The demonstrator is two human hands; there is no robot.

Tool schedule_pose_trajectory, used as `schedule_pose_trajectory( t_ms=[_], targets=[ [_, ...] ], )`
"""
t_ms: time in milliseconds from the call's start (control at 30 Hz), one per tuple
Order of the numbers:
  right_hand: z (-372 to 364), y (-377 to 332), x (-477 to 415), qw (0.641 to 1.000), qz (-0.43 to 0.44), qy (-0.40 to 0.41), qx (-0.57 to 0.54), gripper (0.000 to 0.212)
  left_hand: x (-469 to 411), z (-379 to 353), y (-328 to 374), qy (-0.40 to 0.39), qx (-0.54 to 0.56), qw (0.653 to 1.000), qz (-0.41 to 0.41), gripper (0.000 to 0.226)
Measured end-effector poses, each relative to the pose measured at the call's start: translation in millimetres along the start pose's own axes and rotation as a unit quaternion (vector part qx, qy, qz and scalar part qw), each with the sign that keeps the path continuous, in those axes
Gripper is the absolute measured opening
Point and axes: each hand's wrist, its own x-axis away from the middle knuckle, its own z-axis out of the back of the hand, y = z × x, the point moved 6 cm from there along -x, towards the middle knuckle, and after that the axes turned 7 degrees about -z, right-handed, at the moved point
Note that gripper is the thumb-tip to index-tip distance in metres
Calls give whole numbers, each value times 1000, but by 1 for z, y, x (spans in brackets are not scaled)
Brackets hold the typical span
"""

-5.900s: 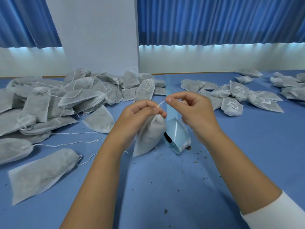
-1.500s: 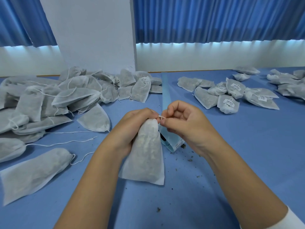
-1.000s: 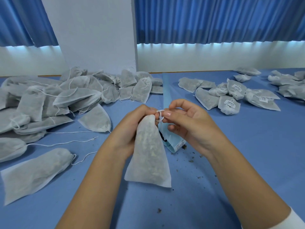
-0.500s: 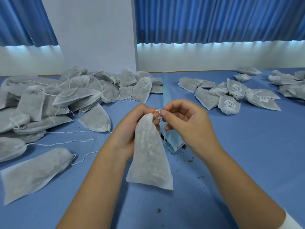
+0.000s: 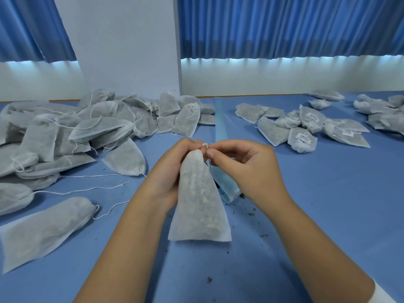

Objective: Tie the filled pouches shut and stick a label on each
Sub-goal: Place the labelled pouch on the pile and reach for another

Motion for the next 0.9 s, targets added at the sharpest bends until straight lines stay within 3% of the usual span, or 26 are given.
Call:
schedule_pose_trajectory(
  t_ms=[200, 433, 667, 900],
  targets=[
    [2, 10, -5, 997, -60, -35, -35, 8, 2, 1, 2, -6, -48, 999, -5, 20],
    [-1, 12, -6, 998, -47, -43, 19, 9, 5, -2, 6, 10, -87, 996, -13, 19],
    [1, 13, -10, 995, -65, -56, -58, 10, 4, 4, 8, 65, -172, 983, -19, 10],
    [8, 14, -12, 992, -90, -44, -77, 11, 5, 8, 1, 25, -171, 983, 56, 20]
  ],
)
